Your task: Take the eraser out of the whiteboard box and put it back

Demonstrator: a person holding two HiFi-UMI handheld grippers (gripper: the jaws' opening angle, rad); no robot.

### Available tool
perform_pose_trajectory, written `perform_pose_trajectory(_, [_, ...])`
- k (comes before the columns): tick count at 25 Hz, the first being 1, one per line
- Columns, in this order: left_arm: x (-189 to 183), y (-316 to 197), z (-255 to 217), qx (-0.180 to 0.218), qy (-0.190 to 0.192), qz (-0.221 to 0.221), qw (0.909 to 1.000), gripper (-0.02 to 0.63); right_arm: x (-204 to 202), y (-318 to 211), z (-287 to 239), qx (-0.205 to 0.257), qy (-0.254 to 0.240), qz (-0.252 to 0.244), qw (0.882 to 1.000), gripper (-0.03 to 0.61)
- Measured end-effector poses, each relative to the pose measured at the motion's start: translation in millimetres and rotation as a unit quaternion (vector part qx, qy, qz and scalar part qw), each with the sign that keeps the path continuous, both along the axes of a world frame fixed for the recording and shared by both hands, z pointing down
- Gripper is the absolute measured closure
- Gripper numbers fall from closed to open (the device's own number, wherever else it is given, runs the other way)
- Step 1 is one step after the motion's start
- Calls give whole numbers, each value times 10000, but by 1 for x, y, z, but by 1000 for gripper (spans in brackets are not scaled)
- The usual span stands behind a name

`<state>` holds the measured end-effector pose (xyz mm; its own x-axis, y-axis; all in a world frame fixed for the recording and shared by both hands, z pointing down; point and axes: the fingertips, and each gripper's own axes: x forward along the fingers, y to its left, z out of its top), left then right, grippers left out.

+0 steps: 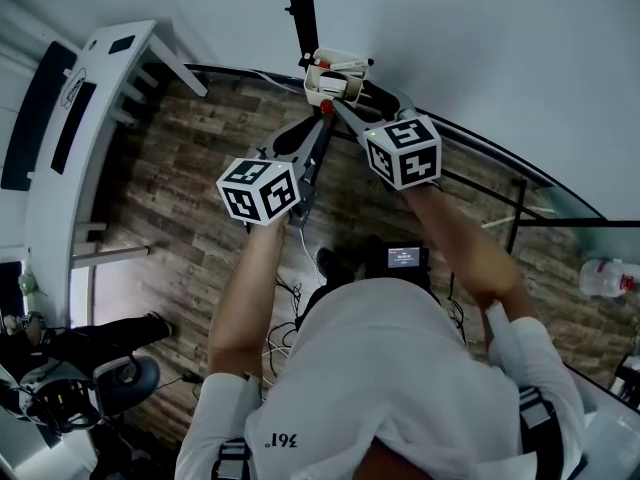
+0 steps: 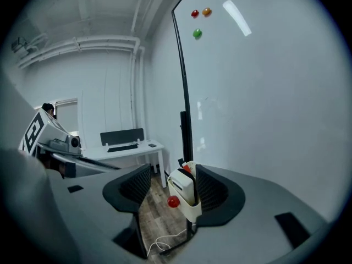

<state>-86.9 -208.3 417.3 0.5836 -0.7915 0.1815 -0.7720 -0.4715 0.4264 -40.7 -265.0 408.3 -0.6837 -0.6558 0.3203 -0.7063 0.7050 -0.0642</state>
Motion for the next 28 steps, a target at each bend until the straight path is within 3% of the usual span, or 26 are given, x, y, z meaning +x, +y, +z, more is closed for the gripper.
perform_pose_trajectory(12, [9,14,-36,336,-3,-54,9994,578,33,23,-48,436,-150,-170,9988,508])
perform_pose_trajectory(28, [7,38,-76,612,176,-249,9977,578,77,41,-96,373,-758,66,9964,515])
